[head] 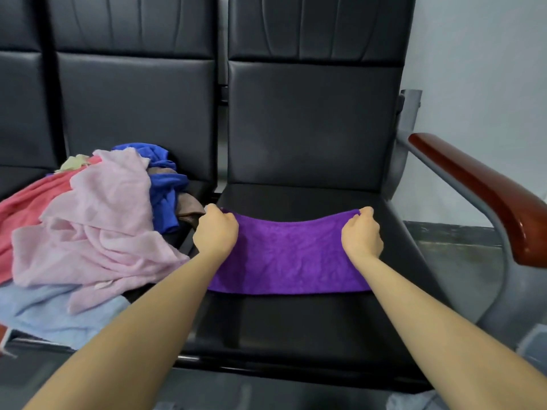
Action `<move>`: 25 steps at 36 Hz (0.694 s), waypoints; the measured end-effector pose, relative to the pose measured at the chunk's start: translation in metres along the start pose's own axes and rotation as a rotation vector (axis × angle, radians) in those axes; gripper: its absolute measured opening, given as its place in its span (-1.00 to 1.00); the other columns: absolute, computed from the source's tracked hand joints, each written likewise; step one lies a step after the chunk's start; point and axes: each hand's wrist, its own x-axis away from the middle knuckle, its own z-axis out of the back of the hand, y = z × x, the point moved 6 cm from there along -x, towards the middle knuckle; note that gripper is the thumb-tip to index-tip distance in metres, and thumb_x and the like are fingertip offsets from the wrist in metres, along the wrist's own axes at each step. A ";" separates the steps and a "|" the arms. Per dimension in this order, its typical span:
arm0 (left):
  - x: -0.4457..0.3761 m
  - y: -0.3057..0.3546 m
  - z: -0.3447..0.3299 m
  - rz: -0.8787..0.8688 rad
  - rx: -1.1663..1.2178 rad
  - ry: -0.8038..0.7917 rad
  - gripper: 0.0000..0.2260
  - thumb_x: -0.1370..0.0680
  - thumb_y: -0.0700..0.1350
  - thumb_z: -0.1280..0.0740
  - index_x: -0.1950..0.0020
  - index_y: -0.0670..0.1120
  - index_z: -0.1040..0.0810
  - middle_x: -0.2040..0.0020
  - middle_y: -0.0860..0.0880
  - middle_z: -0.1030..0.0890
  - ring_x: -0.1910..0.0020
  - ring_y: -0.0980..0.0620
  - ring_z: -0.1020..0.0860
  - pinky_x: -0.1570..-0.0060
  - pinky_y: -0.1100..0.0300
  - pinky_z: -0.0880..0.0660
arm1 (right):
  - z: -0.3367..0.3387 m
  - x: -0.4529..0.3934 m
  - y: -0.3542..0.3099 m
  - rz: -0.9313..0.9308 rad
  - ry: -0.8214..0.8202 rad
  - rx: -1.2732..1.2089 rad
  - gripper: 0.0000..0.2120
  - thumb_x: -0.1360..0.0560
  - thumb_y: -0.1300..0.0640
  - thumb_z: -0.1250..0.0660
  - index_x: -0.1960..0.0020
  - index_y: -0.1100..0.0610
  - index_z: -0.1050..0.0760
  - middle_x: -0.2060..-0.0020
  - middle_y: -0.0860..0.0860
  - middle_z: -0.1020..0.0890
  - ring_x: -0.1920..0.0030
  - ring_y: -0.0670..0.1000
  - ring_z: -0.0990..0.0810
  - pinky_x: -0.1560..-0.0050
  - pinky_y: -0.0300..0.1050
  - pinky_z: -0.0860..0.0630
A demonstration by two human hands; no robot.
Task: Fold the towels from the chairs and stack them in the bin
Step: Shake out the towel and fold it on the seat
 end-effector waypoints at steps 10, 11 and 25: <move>-0.016 -0.001 -0.022 0.000 -0.176 -0.063 -0.62 -0.61 -0.05 -0.20 -0.33 -0.26 -0.31 -0.30 -0.24 -0.42 -0.27 -0.23 -0.42 -0.19 -0.03 -0.36 | -0.024 -0.017 0.009 0.031 -0.107 0.110 -0.76 -0.60 0.17 -0.18 -0.25 0.19 -0.40 -0.14 0.13 -0.54 -0.19 0.14 -0.48 -0.23 0.07 -0.35; -0.014 -0.005 -0.025 0.024 -0.237 -0.077 -0.58 -0.58 -0.05 -0.23 -0.35 -0.26 -0.30 -0.33 -0.24 -0.38 -0.31 -0.23 -0.37 -0.24 -0.01 -0.33 | -0.029 -0.017 0.012 0.020 -0.142 0.146 -0.72 -0.58 0.16 -0.20 -0.27 0.18 -0.39 -0.19 0.13 -0.51 -0.24 0.16 -0.43 -0.28 0.09 -0.30; 0.015 -0.027 -0.027 0.067 -0.503 -0.099 -0.50 -0.54 0.05 -0.23 -0.33 -0.27 -0.32 -0.33 -0.25 -0.38 -0.31 -0.23 -0.35 -0.30 0.00 -0.23 | -0.041 -0.006 0.004 0.124 -0.261 0.347 -0.70 -0.49 0.07 -0.29 -0.20 0.11 -0.47 -0.11 0.08 -0.54 -0.24 0.16 -0.38 -0.28 0.08 -0.20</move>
